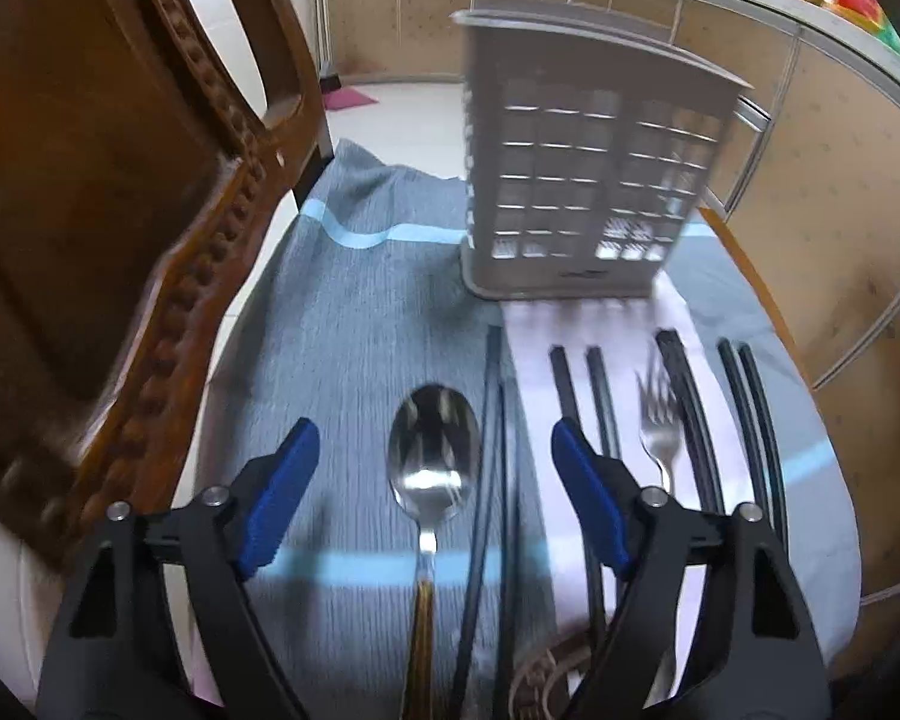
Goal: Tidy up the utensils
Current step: 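Lower the left gripper onto the steel spoon and close on it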
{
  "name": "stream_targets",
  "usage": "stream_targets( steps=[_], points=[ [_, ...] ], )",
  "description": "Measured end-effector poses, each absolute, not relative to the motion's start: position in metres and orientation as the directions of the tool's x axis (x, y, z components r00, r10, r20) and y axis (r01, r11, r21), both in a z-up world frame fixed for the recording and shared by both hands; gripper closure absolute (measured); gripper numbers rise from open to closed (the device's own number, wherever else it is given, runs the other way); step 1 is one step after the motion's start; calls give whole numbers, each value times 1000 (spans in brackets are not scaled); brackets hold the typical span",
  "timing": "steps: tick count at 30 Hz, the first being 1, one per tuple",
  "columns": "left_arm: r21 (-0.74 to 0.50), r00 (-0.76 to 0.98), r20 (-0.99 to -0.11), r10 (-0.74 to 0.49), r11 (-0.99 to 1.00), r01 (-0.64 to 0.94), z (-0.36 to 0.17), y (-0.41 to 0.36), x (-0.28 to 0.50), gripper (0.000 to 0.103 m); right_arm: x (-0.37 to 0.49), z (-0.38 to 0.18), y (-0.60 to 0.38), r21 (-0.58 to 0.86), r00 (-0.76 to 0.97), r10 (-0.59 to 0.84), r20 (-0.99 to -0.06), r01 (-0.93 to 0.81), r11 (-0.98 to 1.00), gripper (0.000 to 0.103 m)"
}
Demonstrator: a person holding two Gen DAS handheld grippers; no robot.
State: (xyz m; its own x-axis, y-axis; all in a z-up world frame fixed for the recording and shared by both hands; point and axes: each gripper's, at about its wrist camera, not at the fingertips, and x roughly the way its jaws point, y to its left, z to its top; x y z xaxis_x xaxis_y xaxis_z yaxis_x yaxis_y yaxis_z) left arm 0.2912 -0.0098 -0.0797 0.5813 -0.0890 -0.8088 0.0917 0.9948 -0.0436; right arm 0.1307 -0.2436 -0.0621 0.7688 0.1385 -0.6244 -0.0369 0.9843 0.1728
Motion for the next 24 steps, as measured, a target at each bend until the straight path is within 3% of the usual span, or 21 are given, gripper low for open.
stream_targets(
  steps=[8,12,22,23,24],
  points=[
    [-58,547,-829,-112,992,115,-95,6,313,53,135,-66,-240,150,753,141,-643,-56,987,3],
    [-59,503,-855,-123,988,140,-111,4,319,54,132,-62,-236,161,761,158,-629,-72,984,3],
    [-174,508,-823,-254,964,200,-122,8,329,54,135,-68,-235,140,748,135,-650,-58,988,3],
    [-176,511,-820,-258,963,204,-122,7,331,61,135,-69,-236,140,746,134,-652,-55,989,3],
    [-177,514,-818,-260,963,206,-122,6,333,76,136,-69,-236,139,746,130,-654,-51,989,3]
  ],
)
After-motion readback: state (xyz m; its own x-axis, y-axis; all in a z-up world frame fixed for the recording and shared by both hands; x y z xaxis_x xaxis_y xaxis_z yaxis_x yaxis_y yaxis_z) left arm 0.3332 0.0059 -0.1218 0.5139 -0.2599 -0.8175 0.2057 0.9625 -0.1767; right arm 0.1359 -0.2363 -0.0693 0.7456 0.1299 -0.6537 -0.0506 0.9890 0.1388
